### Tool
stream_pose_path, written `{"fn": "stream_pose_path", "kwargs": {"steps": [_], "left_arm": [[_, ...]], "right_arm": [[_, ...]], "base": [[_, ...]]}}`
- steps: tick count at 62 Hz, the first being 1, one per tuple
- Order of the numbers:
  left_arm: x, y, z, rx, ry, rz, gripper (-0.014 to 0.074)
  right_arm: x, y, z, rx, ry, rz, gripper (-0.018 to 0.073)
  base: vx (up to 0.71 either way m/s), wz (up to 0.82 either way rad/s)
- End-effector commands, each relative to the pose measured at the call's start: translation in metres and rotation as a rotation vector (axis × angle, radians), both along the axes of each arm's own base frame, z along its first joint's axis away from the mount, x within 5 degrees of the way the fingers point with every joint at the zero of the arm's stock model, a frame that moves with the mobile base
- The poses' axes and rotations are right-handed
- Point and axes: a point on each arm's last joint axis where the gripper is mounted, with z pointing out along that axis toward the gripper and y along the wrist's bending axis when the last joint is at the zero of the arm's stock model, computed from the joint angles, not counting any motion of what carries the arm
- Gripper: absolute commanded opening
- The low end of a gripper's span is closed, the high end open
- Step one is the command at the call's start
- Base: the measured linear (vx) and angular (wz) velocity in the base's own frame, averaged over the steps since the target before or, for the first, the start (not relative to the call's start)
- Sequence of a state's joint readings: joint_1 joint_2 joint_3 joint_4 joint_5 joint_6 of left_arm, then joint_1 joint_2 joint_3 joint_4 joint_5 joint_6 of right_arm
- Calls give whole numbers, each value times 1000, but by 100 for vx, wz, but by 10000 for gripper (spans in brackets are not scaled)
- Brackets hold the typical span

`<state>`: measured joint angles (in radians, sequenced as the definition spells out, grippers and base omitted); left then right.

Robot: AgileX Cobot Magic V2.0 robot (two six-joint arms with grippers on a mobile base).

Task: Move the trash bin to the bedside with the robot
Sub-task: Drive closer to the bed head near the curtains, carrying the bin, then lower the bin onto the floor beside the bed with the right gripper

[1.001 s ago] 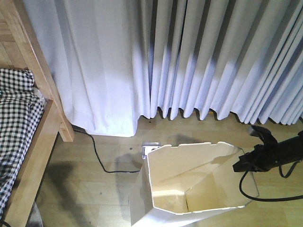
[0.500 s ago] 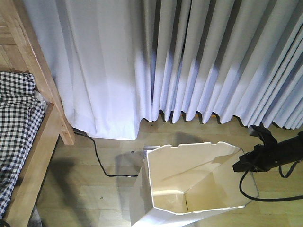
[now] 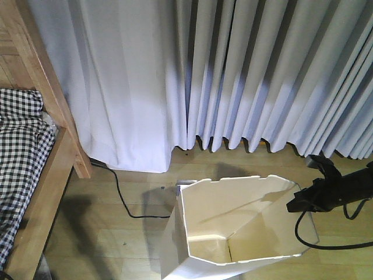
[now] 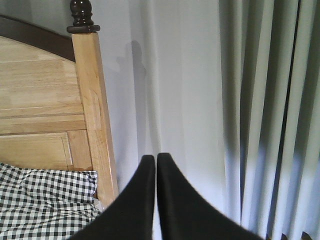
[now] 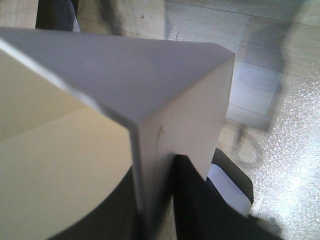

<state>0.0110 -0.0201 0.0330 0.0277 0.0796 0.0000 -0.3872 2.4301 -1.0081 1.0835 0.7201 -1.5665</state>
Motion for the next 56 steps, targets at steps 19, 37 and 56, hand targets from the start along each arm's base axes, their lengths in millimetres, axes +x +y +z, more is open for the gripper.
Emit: {"fn": "stream_pose_path", "kwargs": {"steps": [19,37,56], "left_arm": [[0,-1,3,-23,-69,-9,-6],[0,-1,3,-23,-69,-9,-6],[0,-1,3,-23,-69,-9,-6]], "right_arm": [[37,-7,12,99,-22,-144,-3],[68,1,-27,3,33,-70,-3],[103,9,-66,-24,82,-126,2]], "base": [[0,0],[0,0],[0,0]]}}
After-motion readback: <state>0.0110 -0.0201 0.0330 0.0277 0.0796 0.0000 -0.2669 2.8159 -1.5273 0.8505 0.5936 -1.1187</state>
